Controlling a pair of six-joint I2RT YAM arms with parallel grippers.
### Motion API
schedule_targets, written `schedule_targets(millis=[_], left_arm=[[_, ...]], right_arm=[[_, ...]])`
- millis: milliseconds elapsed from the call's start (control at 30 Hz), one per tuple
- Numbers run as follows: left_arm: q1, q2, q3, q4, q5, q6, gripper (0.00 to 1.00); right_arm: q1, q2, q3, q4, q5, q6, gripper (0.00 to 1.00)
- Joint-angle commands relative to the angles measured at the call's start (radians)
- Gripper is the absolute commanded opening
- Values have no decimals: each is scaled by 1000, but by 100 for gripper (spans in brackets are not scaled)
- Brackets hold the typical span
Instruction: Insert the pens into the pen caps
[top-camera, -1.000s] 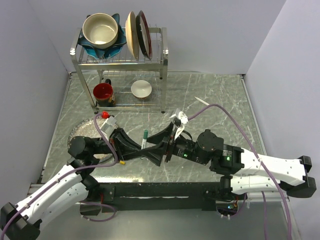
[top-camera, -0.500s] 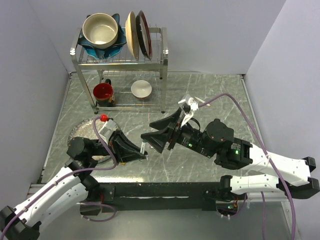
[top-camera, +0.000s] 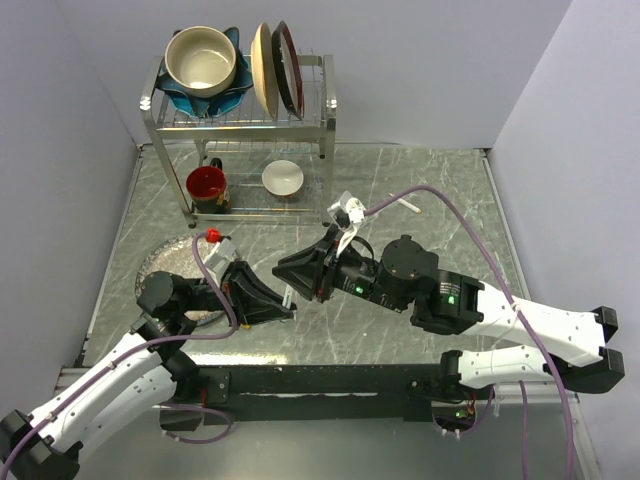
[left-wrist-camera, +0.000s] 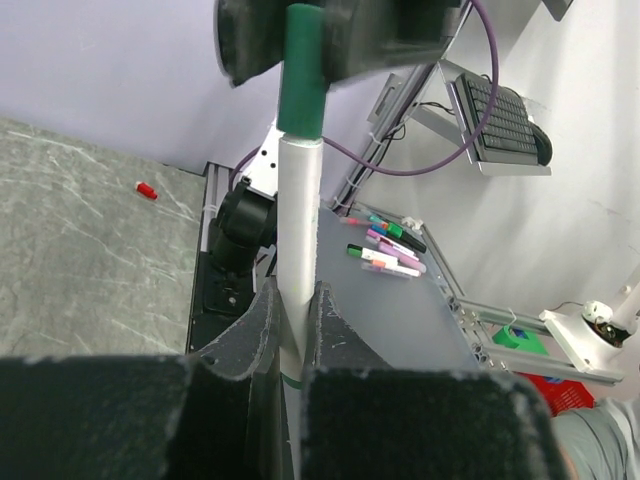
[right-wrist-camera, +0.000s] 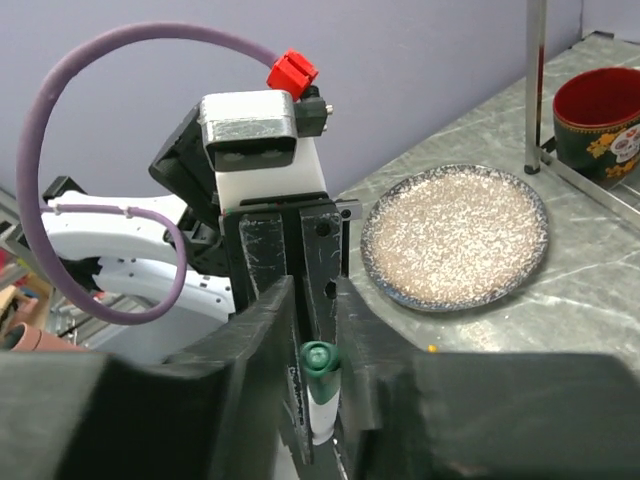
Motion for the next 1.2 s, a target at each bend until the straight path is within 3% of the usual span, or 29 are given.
schedule_targets(millis=[0,67,100,300,533,833,1067,1167], left_arm=[[-5,-6,18,7,-7,25,1],[-5,-6,24,-20,-36,37,1],[-5,-6,30,-26,-72,40,1],[-5,13,77,-72,-138,92,1],[-3,92,140,-157,-192,172,1],[33,146,189,-190,-194,206,1],[89,217,157,-95,-163,123,1],[101,229,148,-51,-163,100,1]], right_arm=[[-5,-4,23,34,-34,9,14],[-5,-3,-6,40,-46,22,1],[-5,-3,-23,54,-54,42,0],[-5,-29,-201,91,-86,101,0],[-3,-7,-284,65,-154,182,0],[0,-60,-482,123,-238,260,0],[18,-38,-534,100,-234,285,0],[24,-37,-592,198,-273,341,0]])
